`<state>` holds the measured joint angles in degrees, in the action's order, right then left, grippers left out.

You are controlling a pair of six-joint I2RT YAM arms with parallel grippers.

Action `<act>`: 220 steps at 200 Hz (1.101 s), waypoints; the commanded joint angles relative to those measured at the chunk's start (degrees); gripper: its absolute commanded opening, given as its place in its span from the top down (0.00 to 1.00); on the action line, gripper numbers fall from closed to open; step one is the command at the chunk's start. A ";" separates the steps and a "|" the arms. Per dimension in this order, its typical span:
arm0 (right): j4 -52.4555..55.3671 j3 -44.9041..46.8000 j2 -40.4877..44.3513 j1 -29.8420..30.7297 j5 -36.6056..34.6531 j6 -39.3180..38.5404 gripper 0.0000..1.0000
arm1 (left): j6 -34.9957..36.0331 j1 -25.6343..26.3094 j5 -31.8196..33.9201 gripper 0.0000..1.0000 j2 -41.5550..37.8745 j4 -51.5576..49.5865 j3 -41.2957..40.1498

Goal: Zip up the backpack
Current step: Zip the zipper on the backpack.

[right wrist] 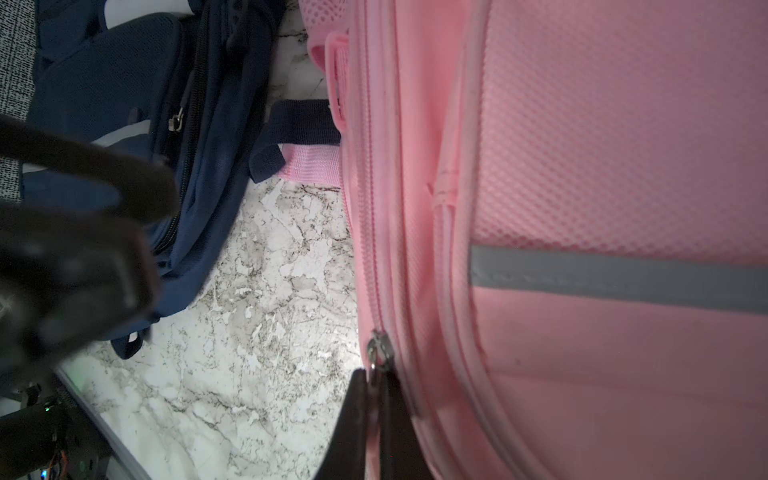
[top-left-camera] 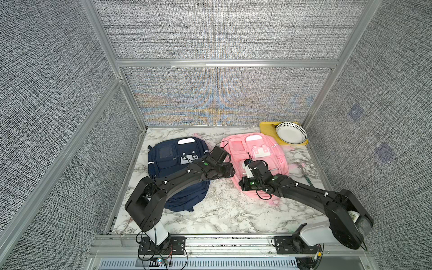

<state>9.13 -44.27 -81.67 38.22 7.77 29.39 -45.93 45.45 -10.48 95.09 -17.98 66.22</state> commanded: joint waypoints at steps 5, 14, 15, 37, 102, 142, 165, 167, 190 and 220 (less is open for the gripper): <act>-2.27 -0.02 0.76 0.17 -2.11 -0.78 1.00 | -4.86 1.51 0.35 0.42 1.25 5.30 0.08; -2.27 -0.03 0.89 0.28 -2.32 -0.99 1.00 | -5.03 2.02 -0.18 0.43 1.92 5.50 0.87; -2.27 -0.03 0.90 0.28 -2.32 -0.99 1.00 | -5.08 2.06 -0.21 0.43 2.02 5.54 0.99; -2.27 0.21 0.98 0.54 -2.72 -1.17 1.00 | -5.18 3.21 -0.42 0.44 3.80 5.50 2.87; -2.48 0.85 2.80 0.81 -4.16 -0.47 1.00 | -6.97 3.48 -0.54 0.55 7.39 6.04 2.97; -2.24 0.42 2.28 1.63 -3.28 -1.07 1.00 | -6.95 3.42 1.28 0.55 8.38 6.20 3.77; -1.24 0.32 1.34 2.52 -3.96 -1.26 1.00 | -6.76 3.37 0.93 0.59 10.08 6.11 5.79; -1.23 0.33 1.29 2.54 -3.98 -1.22 1.00 | -6.72 3.40 0.86 0.61 10.24 6.11 5.95; -1.17 0.42 1.33 2.92 -4.17 -0.95 1.00 | -6.63 3.26 0.72 0.70 11.51 6.18 6.64; -0.78 -0.08 1.25 3.10 -4.82 -0.39 1.00 | -6.28 2.76 -0.14 0.77 12.70 6.31 6.65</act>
<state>8.47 -43.51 -80.34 41.15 3.03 28.77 -52.86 48.58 -10.15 107.02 -13.04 72.62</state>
